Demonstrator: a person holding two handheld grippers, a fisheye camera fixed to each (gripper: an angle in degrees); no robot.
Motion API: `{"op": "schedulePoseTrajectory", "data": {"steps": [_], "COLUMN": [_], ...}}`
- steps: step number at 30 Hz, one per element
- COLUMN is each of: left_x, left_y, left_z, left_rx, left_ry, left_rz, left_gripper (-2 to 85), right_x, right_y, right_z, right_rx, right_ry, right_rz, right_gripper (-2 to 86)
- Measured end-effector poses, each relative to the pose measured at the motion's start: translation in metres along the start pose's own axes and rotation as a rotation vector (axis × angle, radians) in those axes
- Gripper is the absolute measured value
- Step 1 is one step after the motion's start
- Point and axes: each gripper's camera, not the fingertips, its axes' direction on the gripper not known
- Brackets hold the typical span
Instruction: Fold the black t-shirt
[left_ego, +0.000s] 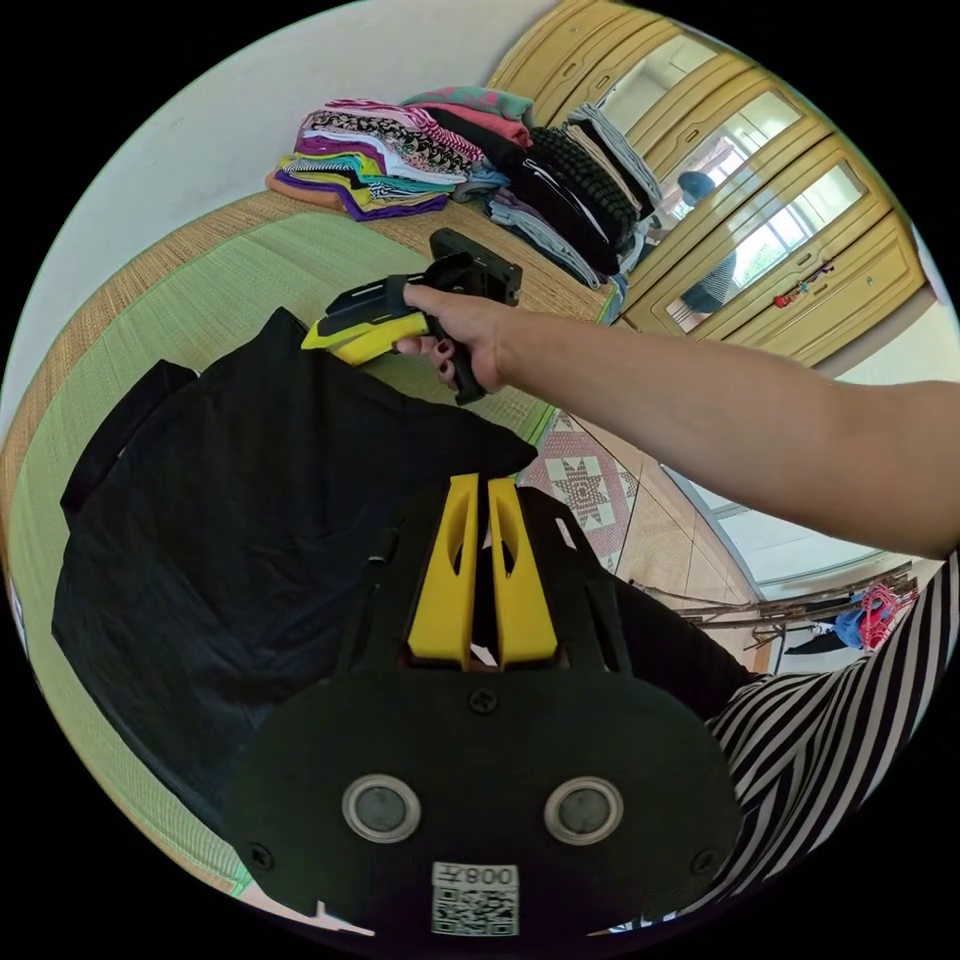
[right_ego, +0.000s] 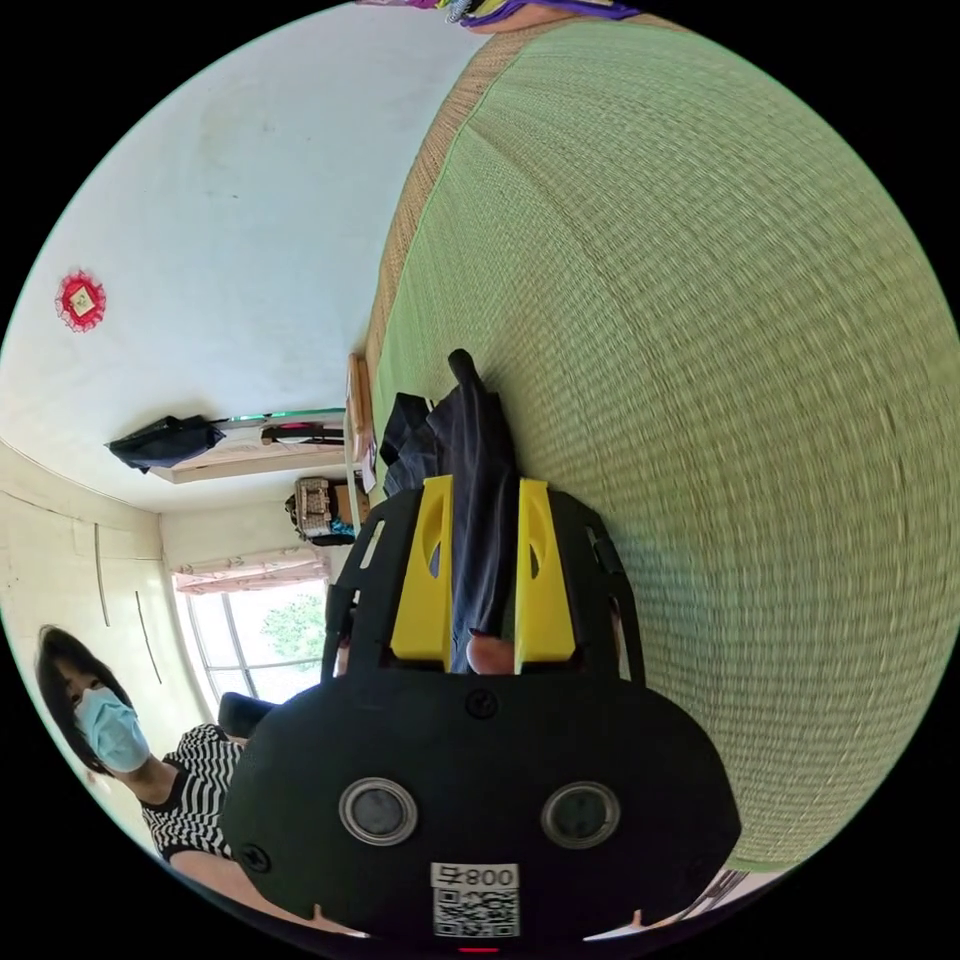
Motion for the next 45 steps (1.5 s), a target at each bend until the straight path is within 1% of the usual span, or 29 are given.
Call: {"op": "schedulePoseTrajectory", "data": {"steps": [7, 14, 24, 36, 45], "left_x": [-0.002, 0.004, 0.026, 0.066, 0.091], "left_y": [-0.001, -0.001, 0.000, -0.010, 0.007], "left_z": [-0.004, -0.015, -0.046, -0.121, -0.208], "left_rx": [0.014, 0.031, 0.056, 0.155, 0.252], "left_ry": [0.030, 0.053, 0.067, 0.102, 0.119], "left_rz": [-0.013, -0.030, -0.036, -0.023, -0.036], "left_gripper": [1.3, 1.4, 1.3, 1.3, 1.4], "right_x": [-0.014, -0.011, -0.015, -0.034, -0.068], "right_y": [-0.032, -0.038, -0.032, -0.019, 0.000], "right_z": [0.022, 0.038, 0.053, 0.068, 0.101], "right_rx": [-0.043, -0.047, -0.034, 0.029, 0.090], "right_ry": [0.046, 0.056, 0.055, 0.085, 0.110], "right_rz": [-0.017, -0.003, -0.012, -0.056, -0.135], "right_gripper": [6.8, 2.9, 2.1, 1.8, 1.8]}}
